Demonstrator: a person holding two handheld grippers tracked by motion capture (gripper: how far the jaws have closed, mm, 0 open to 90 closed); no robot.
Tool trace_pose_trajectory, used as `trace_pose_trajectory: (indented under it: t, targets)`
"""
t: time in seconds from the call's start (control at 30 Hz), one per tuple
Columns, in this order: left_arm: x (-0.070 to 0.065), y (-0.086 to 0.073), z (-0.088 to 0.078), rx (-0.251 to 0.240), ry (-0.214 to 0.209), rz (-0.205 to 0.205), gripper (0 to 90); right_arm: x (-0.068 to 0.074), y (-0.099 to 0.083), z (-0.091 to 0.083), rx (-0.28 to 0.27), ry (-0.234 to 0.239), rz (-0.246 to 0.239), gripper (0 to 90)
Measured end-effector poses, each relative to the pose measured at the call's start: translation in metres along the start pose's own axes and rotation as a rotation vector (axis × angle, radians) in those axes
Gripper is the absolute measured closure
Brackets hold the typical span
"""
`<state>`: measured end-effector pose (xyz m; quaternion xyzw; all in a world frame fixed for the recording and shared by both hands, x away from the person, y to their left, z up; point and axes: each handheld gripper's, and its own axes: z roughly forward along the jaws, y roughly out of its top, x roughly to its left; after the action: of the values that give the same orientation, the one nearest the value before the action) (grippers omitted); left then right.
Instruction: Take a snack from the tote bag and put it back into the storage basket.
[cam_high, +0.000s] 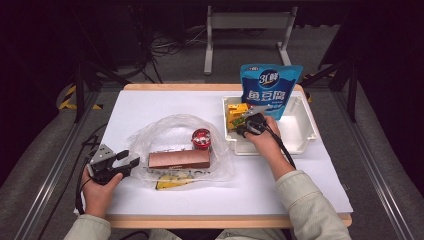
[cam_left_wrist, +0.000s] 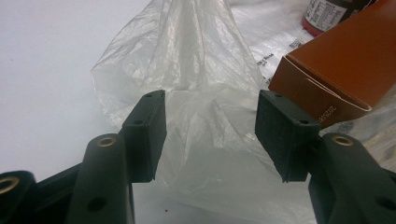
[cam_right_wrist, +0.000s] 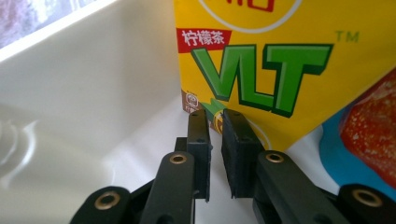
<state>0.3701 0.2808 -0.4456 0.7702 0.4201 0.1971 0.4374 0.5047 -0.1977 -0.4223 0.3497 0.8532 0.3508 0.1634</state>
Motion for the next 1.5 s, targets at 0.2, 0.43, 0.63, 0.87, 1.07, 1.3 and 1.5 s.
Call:
trace_pose_trajectory:
  t: [0.2,0.43,0.63,0.87,1.07,1.3,1.5]
  targets:
    - [0.001,0.0,0.0,-0.001,0.0,0.003,44.0,-0.003,0.003,0.004,-0.001,-0.012,0.004,82.5]
    - [0.002,0.0,-0.001,-0.001,-0.001,0.002,44.0,-0.007,0.006,0.006,0.007,-0.029,0.012,83.1]
    - [0.001,0.0,-0.001,-0.002,-0.001,0.002,44.0,-0.008,0.008,0.008,0.009,-0.033,0.012,83.2]
    - [0.002,0.0,-0.001,-0.006,-0.002,-0.001,44.1,-0.005,0.008,0.007,0.008,-0.028,0.017,78.6]
    - [0.001,0.001,0.001,-0.009,0.001,-0.002,44.0,0.001,0.015,-0.009,-0.029,-0.013,-0.007,75.0]
    - [0.003,0.002,-0.003,-0.033,0.03,-0.015,44.1,0.012,0.027,-0.03,-0.092,0.004,-0.022,64.9]
    - [0.002,0.002,-0.004,-0.033,0.035,-0.01,44.1,0.024,0.038,-0.044,-0.148,0.028,-0.039,56.2]
